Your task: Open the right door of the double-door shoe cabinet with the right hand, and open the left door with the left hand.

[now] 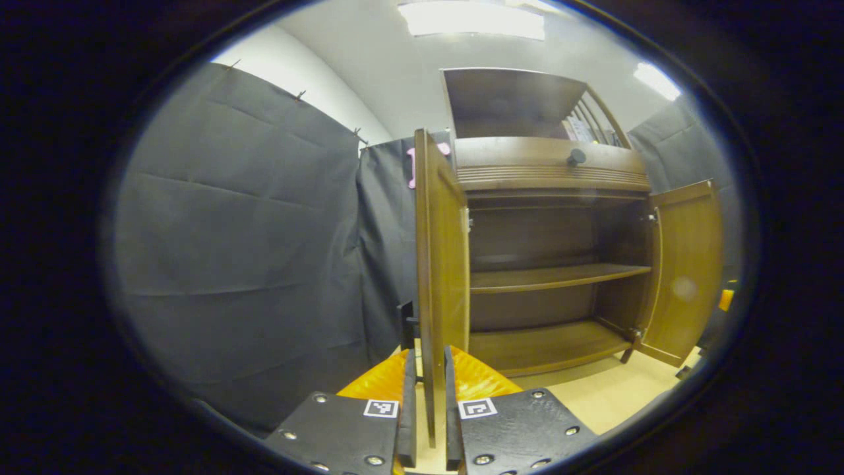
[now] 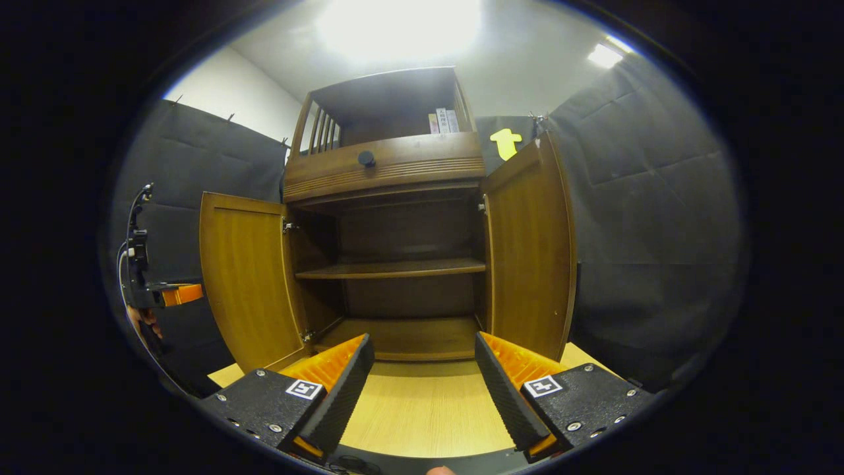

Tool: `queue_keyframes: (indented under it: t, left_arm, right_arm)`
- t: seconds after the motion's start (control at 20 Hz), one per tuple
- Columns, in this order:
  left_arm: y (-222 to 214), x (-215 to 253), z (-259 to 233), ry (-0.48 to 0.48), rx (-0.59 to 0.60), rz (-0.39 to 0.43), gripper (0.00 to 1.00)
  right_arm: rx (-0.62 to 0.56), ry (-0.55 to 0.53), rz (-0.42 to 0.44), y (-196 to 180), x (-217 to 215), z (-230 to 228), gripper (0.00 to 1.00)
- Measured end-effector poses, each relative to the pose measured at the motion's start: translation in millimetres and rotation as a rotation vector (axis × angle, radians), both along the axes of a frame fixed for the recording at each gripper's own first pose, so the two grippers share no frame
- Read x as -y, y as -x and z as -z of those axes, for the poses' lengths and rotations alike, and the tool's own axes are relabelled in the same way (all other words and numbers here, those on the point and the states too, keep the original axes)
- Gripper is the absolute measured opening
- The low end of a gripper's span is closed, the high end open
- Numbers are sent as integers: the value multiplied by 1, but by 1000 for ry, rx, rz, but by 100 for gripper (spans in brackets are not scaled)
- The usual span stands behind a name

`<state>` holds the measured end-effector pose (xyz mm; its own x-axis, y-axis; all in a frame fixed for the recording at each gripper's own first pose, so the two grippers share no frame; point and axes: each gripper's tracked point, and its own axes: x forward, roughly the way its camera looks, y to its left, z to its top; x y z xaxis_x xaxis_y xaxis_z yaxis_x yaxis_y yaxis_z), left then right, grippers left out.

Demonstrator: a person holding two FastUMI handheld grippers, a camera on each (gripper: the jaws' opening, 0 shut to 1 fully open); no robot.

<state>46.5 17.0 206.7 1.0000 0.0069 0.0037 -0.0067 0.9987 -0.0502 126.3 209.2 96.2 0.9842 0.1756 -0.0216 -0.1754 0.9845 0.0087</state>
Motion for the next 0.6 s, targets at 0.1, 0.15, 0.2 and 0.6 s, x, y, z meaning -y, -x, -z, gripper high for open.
queue_keyframes:
  t: [0.1, 0.15, 0.2, 0.6]
  left_arm:
    - [1, 12, 1, -4, 4, 22, 11]
    - [3, 18, 1, -2, 7, 30, 18]
    - [10, 23, 0, 5, 11, 38, 18]
    - [51, 43, 3, 1, 31, 78, 14]
  right_arm:
    - [9, 0, 25, 2, 9, -4, 93]
    - [14, 0, 33, 3, 12, -7, 93]
    - [16, 1, 41, 5, 14, -7, 93]
    - [21, -5, 83, 15, 34, -6, 94]
